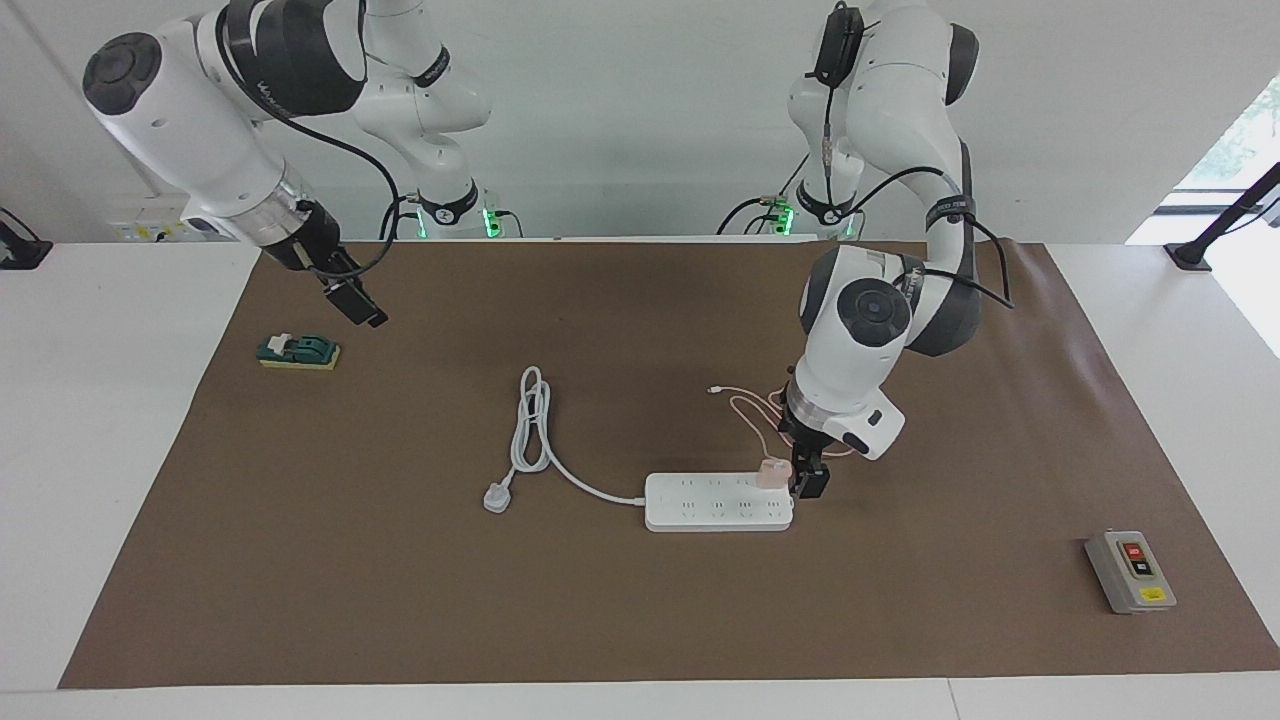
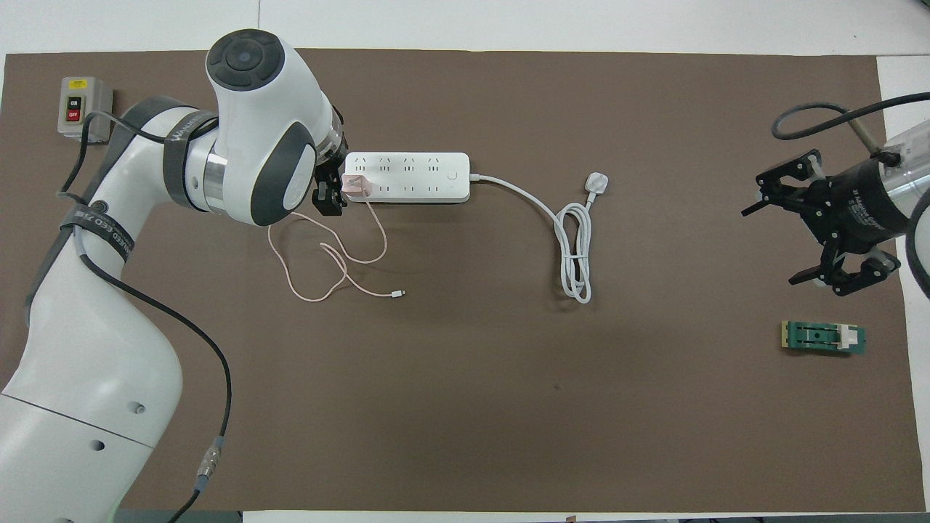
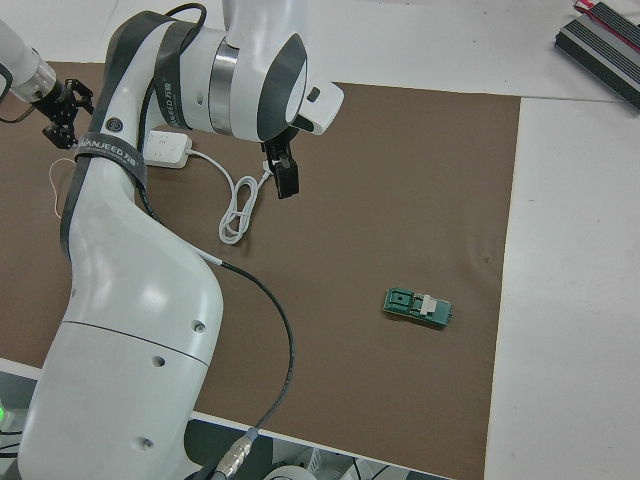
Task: Unplug charger and place it aside
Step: 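Reach the left gripper to the pink charger and grasp it, then move the right gripper to the power strip's corded end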
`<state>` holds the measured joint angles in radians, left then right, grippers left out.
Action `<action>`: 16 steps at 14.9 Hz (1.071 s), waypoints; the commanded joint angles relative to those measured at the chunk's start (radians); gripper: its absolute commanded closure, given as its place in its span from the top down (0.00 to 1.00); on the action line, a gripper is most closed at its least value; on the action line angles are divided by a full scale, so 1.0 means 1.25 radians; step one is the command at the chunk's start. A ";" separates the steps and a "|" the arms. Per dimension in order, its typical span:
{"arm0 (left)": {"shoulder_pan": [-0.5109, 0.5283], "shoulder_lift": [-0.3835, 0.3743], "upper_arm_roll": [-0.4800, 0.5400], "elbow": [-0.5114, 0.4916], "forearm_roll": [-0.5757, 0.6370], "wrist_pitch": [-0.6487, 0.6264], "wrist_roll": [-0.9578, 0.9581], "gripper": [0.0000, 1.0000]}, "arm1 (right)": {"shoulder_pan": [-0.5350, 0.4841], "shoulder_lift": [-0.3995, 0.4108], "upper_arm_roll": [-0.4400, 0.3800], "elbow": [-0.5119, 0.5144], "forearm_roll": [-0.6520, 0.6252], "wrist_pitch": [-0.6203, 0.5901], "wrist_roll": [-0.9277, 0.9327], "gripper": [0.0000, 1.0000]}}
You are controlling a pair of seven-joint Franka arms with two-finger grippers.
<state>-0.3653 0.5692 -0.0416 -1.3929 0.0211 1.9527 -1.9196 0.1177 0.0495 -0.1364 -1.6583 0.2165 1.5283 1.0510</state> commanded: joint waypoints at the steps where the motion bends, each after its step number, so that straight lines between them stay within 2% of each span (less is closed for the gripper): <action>1: -0.018 0.022 0.012 0.017 0.026 0.009 -0.039 1.00 | 0.015 -0.036 0.004 -0.064 0.018 0.009 0.038 1.00; 4: -0.027 0.022 0.012 0.014 0.028 0.007 -0.051 1.00 | 0.015 -0.036 0.004 -0.075 0.023 0.013 0.073 1.00; 9: -0.037 0.042 0.012 0.014 0.040 0.010 -0.060 1.00 | 0.015 0.001 0.002 -0.078 0.109 0.058 0.228 1.00; 12: -0.037 0.051 0.012 0.012 0.043 0.027 -0.060 1.00 | 0.015 -0.014 0.004 -0.148 0.140 0.169 0.266 1.00; 16: -0.037 0.054 0.012 0.014 0.043 0.028 -0.060 1.00 | 0.082 0.022 0.004 -0.145 0.148 0.249 0.357 1.00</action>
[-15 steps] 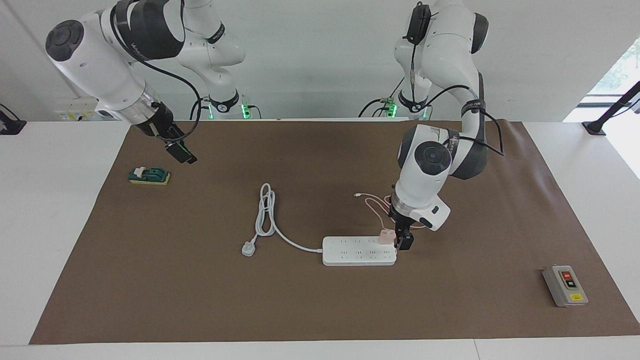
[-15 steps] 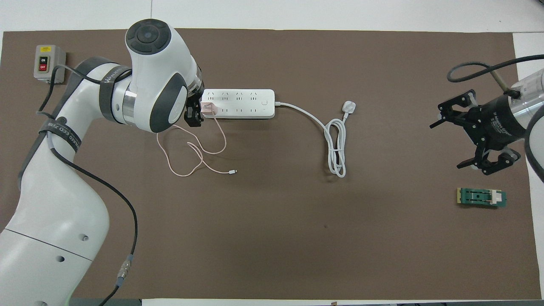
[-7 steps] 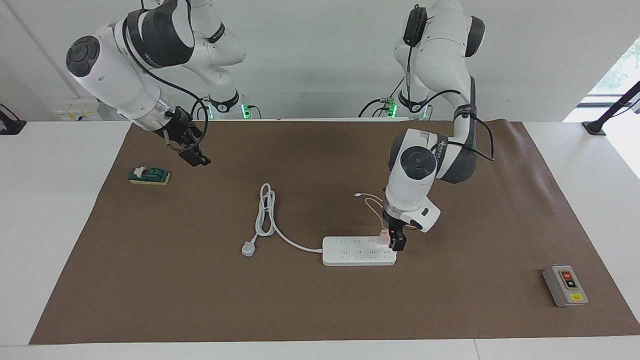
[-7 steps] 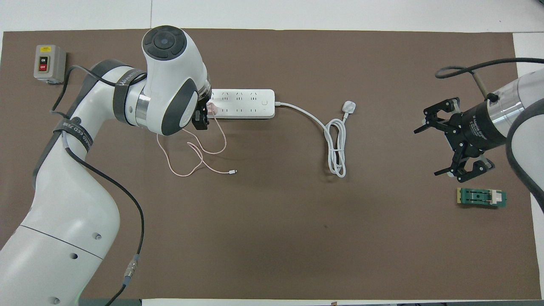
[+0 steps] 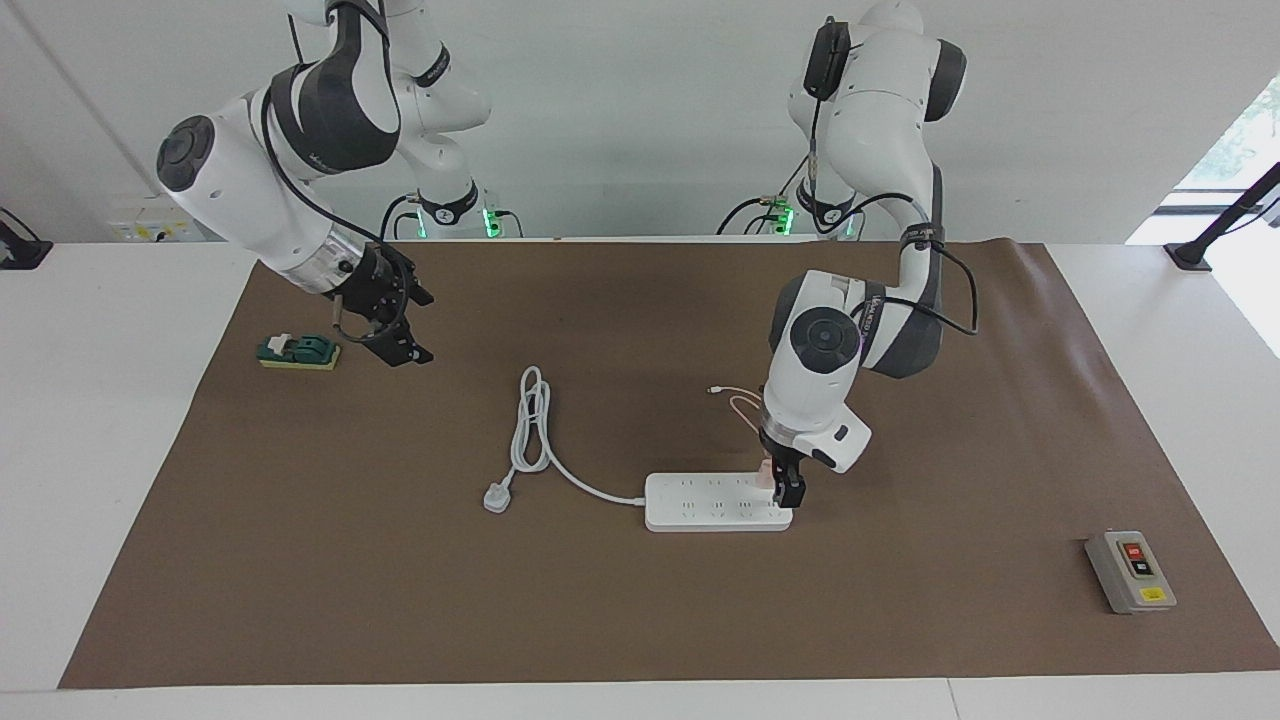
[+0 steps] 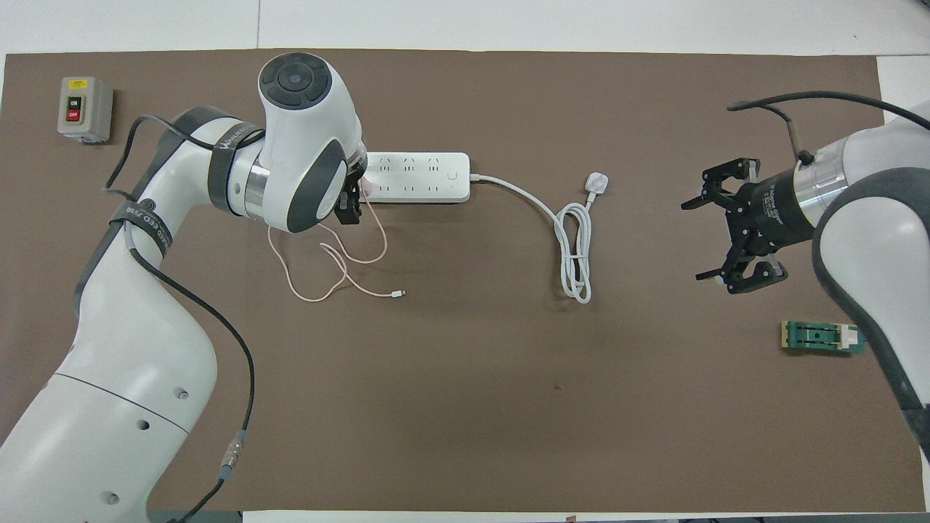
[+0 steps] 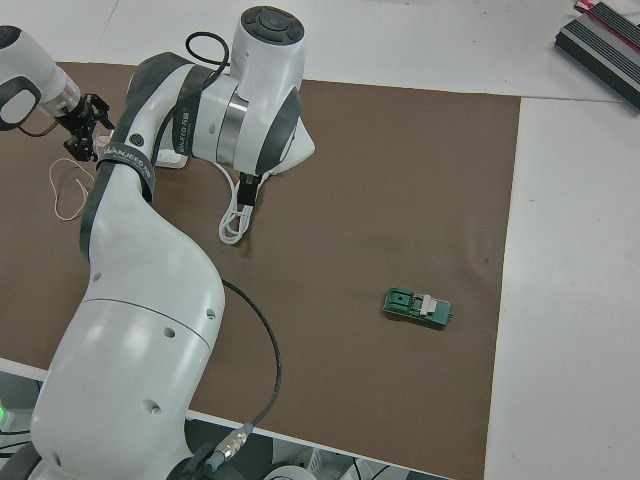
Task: Unplug charger and place it aside
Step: 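Move the right gripper to the power strip's corded end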
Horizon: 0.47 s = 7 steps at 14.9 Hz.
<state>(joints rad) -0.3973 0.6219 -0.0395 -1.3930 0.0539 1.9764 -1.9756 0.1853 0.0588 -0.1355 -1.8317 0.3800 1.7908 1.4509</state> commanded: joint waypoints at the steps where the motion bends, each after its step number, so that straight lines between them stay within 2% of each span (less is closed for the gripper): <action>1: -0.011 0.013 0.011 0.014 0.017 0.013 -0.015 1.00 | 0.028 0.030 0.003 0.000 0.043 0.045 0.036 1.00; 4: -0.010 0.013 0.011 0.014 0.017 0.013 -0.015 1.00 | 0.054 0.089 0.004 0.059 0.065 0.062 0.025 1.00; 7: -0.010 0.012 0.011 0.014 0.017 0.013 -0.015 1.00 | 0.107 0.138 0.004 0.081 0.067 0.138 0.026 1.00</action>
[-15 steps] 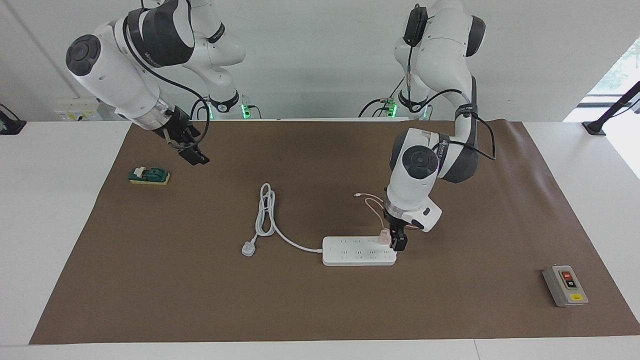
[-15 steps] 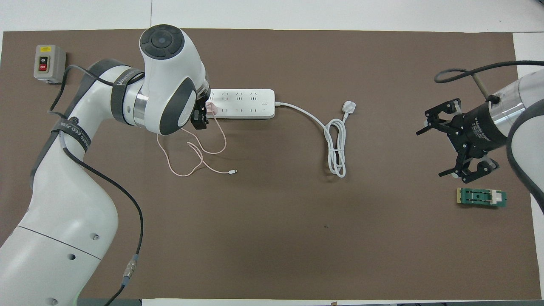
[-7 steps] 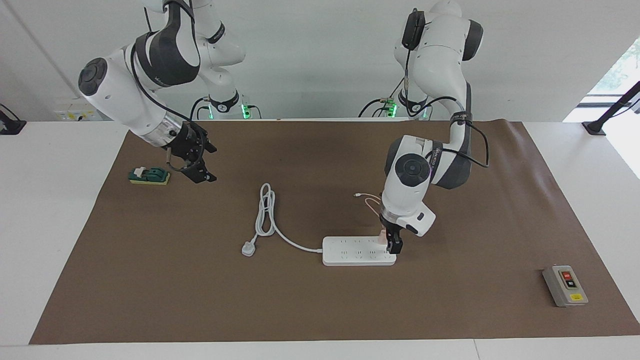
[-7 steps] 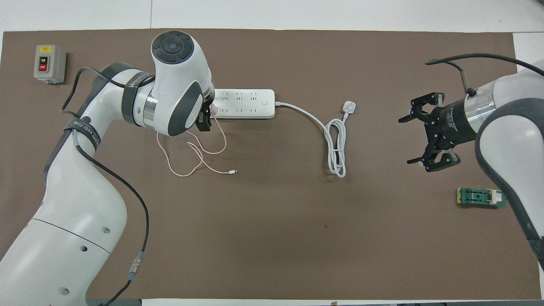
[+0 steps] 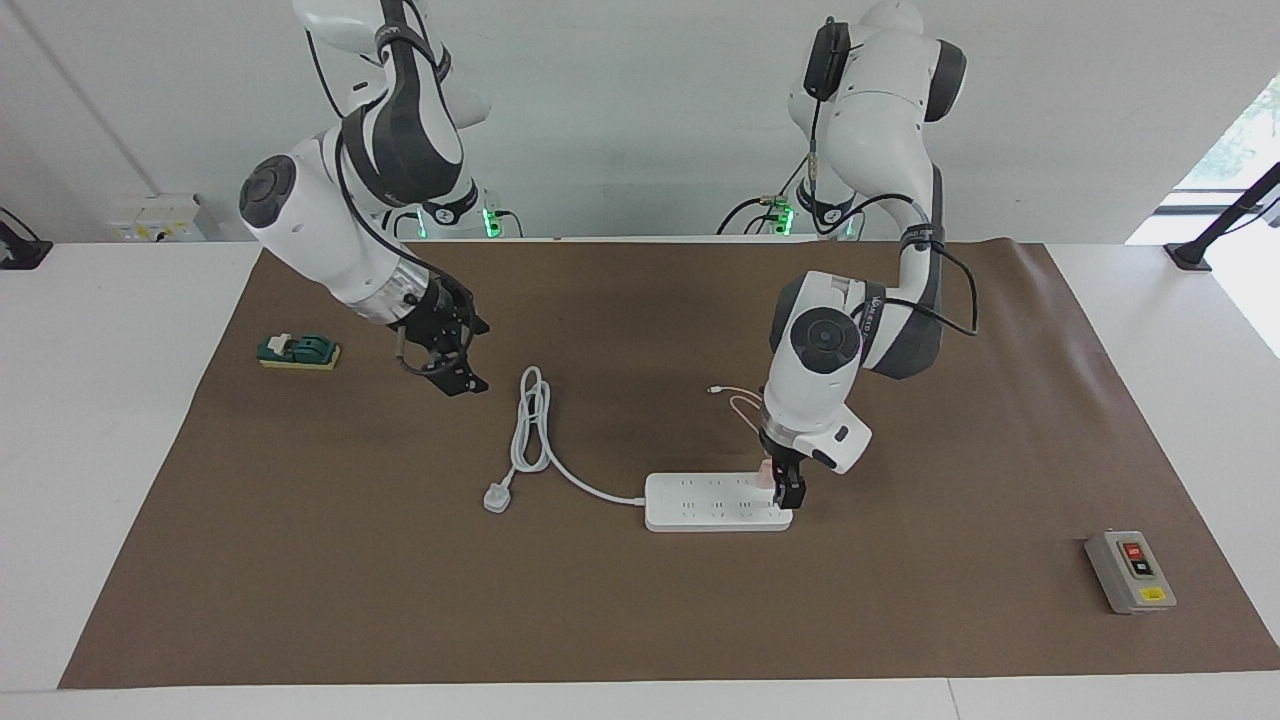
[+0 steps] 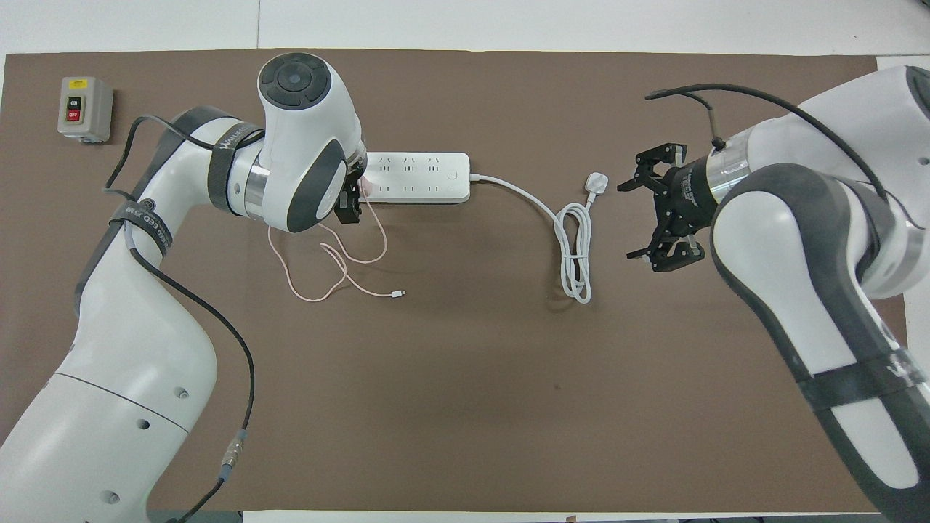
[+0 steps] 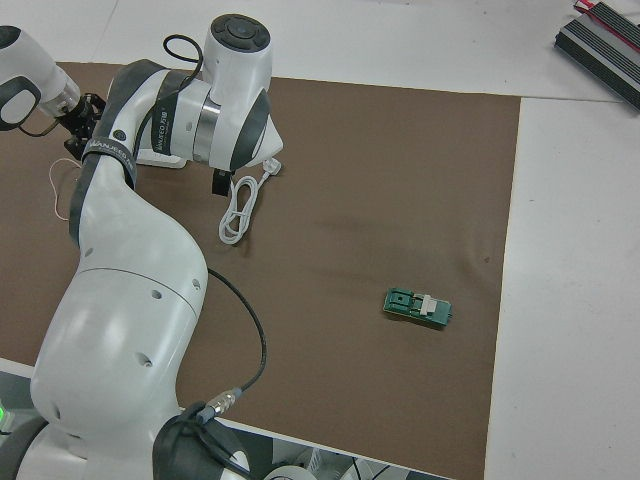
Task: Unplug charger and place it aside
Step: 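Move the right gripper to the power strip's corded end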
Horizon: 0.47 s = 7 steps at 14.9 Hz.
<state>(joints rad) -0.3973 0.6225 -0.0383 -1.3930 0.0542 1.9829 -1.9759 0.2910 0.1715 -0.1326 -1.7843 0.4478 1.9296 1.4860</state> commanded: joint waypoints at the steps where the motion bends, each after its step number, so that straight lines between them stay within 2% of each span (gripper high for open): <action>1: -0.010 0.011 0.010 0.014 0.017 0.008 -0.013 1.00 | 0.029 0.102 0.002 0.093 0.014 0.020 -0.001 1.00; 3: -0.009 0.011 0.010 0.014 0.017 0.008 -0.013 1.00 | 0.038 0.175 0.002 0.140 0.043 0.022 -0.001 1.00; 7: -0.007 0.011 0.010 0.014 0.016 0.008 -0.013 1.00 | 0.067 0.252 0.002 0.188 0.102 0.080 0.002 1.00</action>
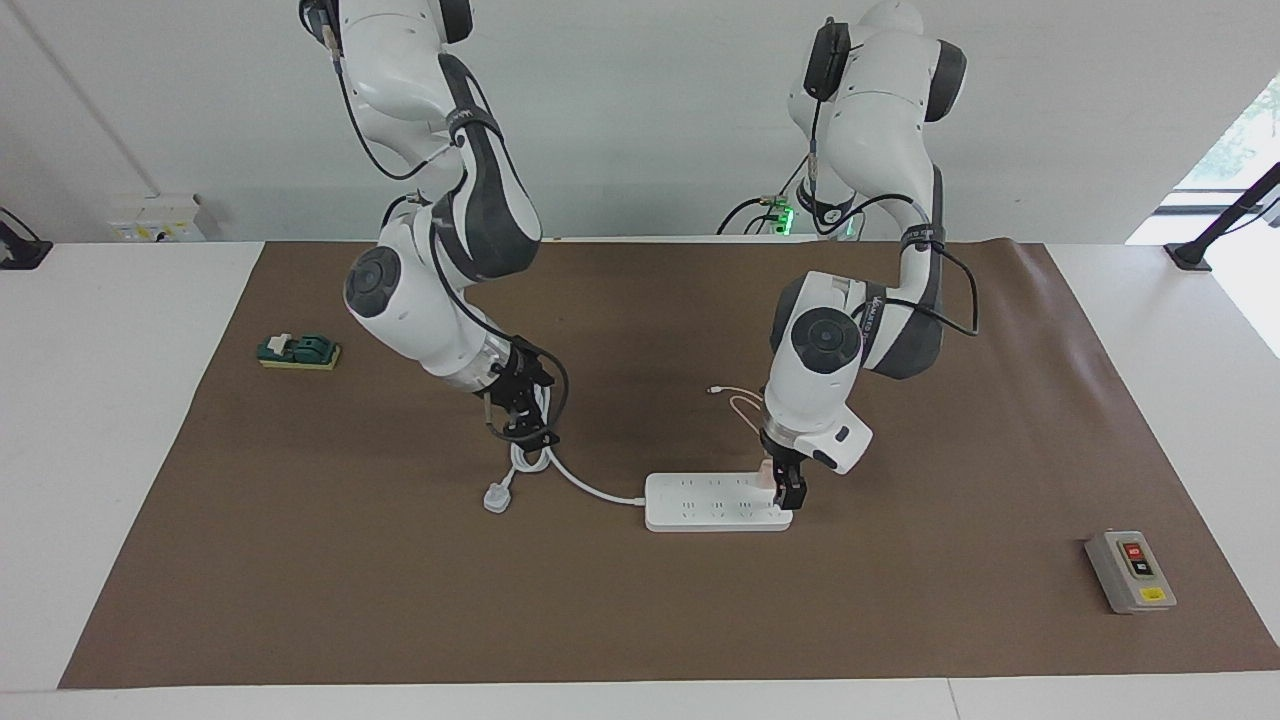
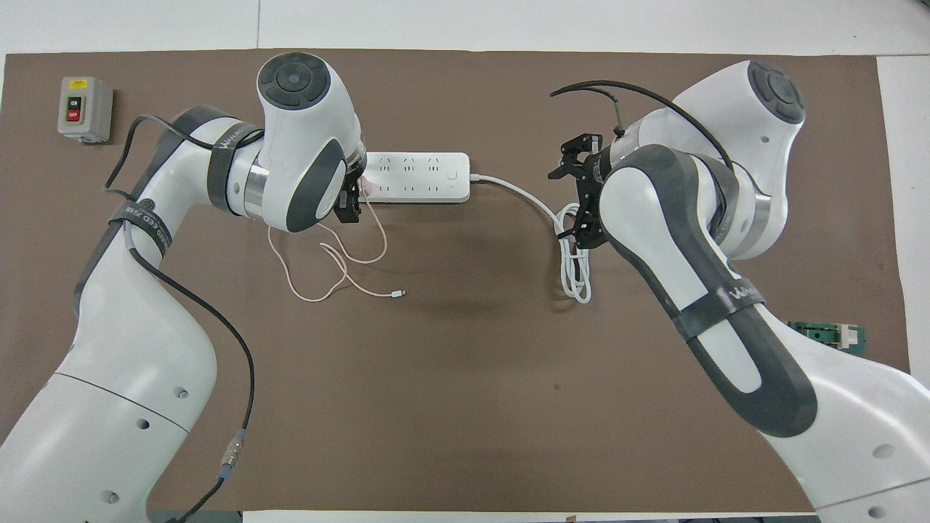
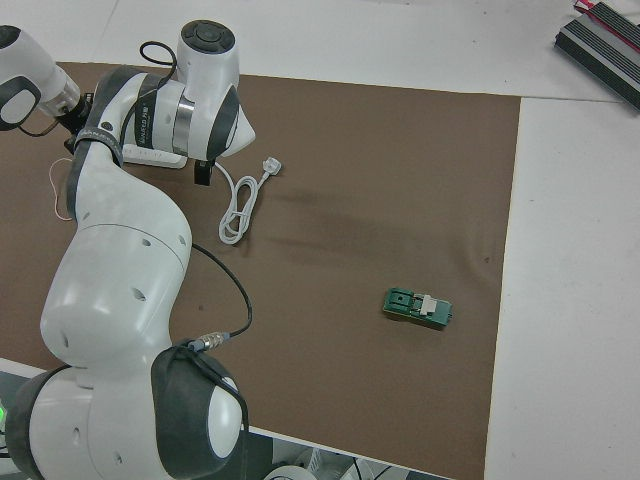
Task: Unplug charger and place it aside
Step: 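Move the right gripper to the power strip's corded end, then press the right gripper down on the power strip to brace it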
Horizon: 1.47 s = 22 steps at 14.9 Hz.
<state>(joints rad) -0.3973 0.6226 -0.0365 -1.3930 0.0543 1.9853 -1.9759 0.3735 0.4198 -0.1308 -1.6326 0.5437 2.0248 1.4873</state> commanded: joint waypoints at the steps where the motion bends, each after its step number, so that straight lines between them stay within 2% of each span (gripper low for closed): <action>1: -0.007 0.011 0.008 0.014 0.016 0.007 -0.013 1.00 | 0.002 0.088 0.000 0.110 0.028 0.000 -0.001 1.00; 3: -0.007 0.011 0.008 0.012 0.016 0.010 -0.013 1.00 | 0.029 0.113 0.000 0.123 0.030 0.015 -0.003 1.00; 5: -0.007 0.011 0.007 0.012 0.014 0.011 -0.012 1.00 | 0.040 0.113 0.000 0.132 0.045 0.001 -0.003 1.00; 7: -0.006 0.010 0.008 0.012 0.014 0.019 -0.012 1.00 | 0.063 0.118 0.000 0.126 0.075 0.034 -0.002 1.00; 12: -0.002 0.009 0.007 0.006 0.014 0.034 -0.012 1.00 | 0.093 0.135 -0.001 0.121 0.080 0.049 0.004 1.00; 16: -0.004 -0.006 0.008 -0.022 0.014 0.054 -0.013 1.00 | 0.109 0.153 0.000 0.107 0.079 0.128 -0.001 1.00; 19: -0.004 -0.048 0.008 -0.092 0.014 0.101 -0.013 1.00 | 0.110 0.161 0.000 0.113 0.080 0.134 -0.001 1.00; 22: -0.004 -0.051 0.008 -0.099 0.014 0.105 -0.013 1.00 | 0.109 0.199 0.000 0.139 0.090 0.178 0.002 1.00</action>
<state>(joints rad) -0.3973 0.6032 -0.0332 -1.4547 0.0543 2.0873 -1.9760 0.5122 0.6259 -0.1306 -1.4964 0.6240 2.2112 1.4886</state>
